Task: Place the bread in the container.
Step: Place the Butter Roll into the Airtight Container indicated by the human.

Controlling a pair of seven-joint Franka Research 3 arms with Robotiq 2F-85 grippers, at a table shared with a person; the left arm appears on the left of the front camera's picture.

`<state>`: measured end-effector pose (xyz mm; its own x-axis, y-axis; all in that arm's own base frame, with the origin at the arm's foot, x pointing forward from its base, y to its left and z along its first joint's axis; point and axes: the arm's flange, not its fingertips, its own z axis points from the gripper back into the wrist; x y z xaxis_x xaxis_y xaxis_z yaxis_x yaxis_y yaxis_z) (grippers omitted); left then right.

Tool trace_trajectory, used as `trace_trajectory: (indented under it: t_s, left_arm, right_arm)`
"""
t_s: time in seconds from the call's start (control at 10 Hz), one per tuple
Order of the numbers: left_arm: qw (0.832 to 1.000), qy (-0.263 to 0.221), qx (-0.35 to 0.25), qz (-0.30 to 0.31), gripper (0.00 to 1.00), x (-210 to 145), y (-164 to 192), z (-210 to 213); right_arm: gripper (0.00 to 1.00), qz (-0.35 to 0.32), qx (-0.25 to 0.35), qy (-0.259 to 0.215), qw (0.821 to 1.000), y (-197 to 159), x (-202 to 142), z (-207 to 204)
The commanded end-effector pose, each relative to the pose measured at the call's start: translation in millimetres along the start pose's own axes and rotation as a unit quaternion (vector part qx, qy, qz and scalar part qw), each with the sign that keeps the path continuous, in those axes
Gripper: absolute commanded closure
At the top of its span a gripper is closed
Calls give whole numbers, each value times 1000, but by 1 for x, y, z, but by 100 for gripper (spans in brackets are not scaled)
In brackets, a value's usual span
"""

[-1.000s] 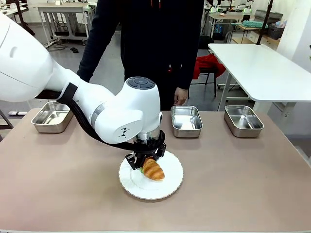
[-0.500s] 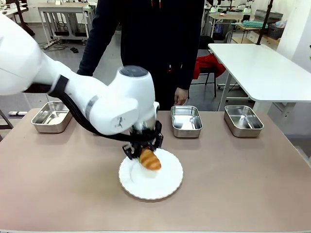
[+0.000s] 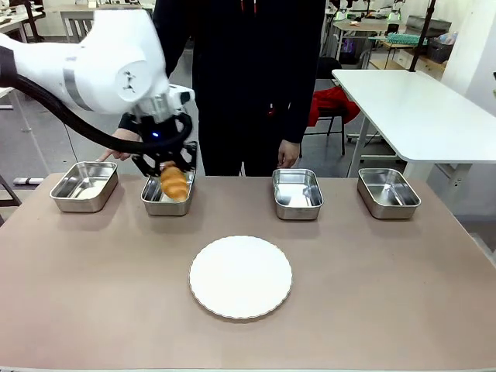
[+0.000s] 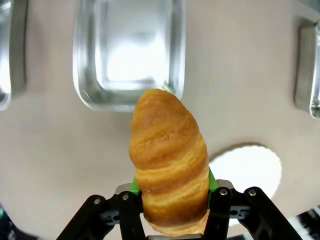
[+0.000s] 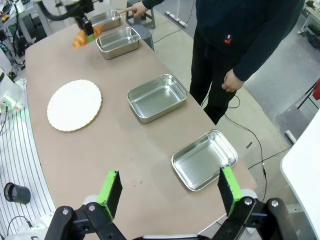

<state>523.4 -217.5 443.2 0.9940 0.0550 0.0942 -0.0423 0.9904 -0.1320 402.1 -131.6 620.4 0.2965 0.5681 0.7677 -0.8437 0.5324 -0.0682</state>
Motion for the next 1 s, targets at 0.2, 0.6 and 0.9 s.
trace_trajectory:
  t_s: [0.2, 0.6, 0.9]
  left_arm:
    - [995, 15, -26, -98, 54, 40, 27, 5]
    - [996, 3, -16, -86, 54, 43, 27, -1]
    - [997, -21, 0, -78, 53, 48, 39, 15]
  right_arm:
    - [0, 4, -1, -4, 1000, 0, 2, 1]
    - [0, 4, -1, -4, 1000, 0, 2, 1]
    - [0, 4, -1, -4, 1000, 0, 2, 1]
